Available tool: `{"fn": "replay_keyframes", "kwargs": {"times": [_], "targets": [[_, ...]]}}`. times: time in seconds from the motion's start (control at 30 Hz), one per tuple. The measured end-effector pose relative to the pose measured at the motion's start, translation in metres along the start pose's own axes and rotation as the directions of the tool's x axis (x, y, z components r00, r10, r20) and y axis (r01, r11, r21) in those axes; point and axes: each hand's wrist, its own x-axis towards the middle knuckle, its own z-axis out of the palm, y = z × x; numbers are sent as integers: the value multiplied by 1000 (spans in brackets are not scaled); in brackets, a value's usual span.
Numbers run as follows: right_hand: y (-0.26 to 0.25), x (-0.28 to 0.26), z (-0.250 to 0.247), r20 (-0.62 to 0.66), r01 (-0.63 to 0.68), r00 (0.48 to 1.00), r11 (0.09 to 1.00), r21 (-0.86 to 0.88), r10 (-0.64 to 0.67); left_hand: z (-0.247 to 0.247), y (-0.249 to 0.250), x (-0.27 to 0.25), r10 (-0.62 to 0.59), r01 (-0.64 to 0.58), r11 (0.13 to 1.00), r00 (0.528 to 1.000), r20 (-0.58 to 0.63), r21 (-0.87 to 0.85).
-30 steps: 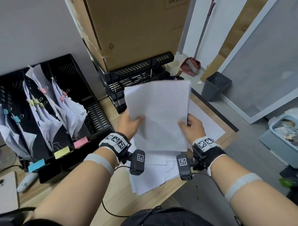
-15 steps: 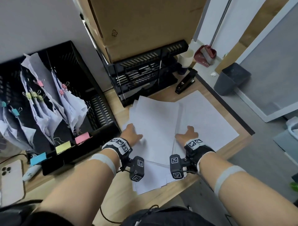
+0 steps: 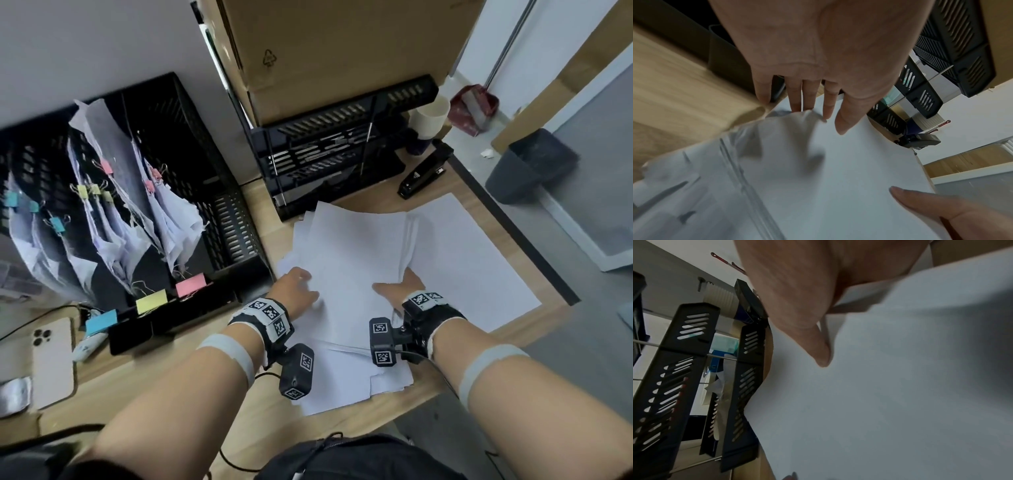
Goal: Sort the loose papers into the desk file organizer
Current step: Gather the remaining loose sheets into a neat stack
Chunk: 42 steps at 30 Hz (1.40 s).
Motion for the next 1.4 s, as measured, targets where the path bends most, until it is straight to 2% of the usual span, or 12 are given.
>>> {"fn": "replay_keyframes", "kwargs": {"times": [0.1, 0.3, 0.5, 0.67, 0.77, 0.83, 0.97, 1.03, 1.17, 1.23, 1.33, 1.4], "targets": [[5, 3, -4, -45, 54, 997, 998, -22, -55, 2, -9, -4, -2, 1, 999, 1000, -10, -54], [25, -9, -29, -125, 88, 989, 992, 93, -76, 12, -22, -17, -34, 32, 998, 998, -43, -52], [47, -25, -24, -91, -6, 996, 996, -91, -2, 15, -35, -26, -31, 26, 996, 998, -49, -84], [45, -48, 0, -114, 32, 992, 979, -200, -56, 24, -48, -34, -139, 109, 976, 978, -155, -187], [38, -58, 20, -97, 64, 991, 970, -235, -88, 27, -50, -33, -206, 160, 945, 969, -139, -284], [36, -63, 28, -43, 51, 997, 976, -211, -61, 27, -52, -30, -240, 189, 924, 964, -119, -334], [42, -69, 34, -63, 46, 997, 994, -101, -52, 26, -63, -26, -280, 228, 873, 958, -62, -431], [45, -71, 34, -14, 39, 999, 994, -105, -41, 26, -68, -26, -268, 207, 854, 961, -62, -478], [54, -72, 32, 60, 34, 998, 998, -47, -31, 31, -71, -29, -155, 111, 901, 985, -72, -419], [60, -71, 31, 51, 32, 998, 999, 29, -33, 33, -70, -32, -125, 69, 907, 986, -109, -416], [58, -89, 25, -4, 102, 995, 979, 176, -103, 33, -73, -30, -67, -12, 900, 984, -166, -436], [55, -96, 19, -55, 147, 989, 949, 280, -137, 24, -65, -37, -19, -78, 836, 985, -170, -544]]}}
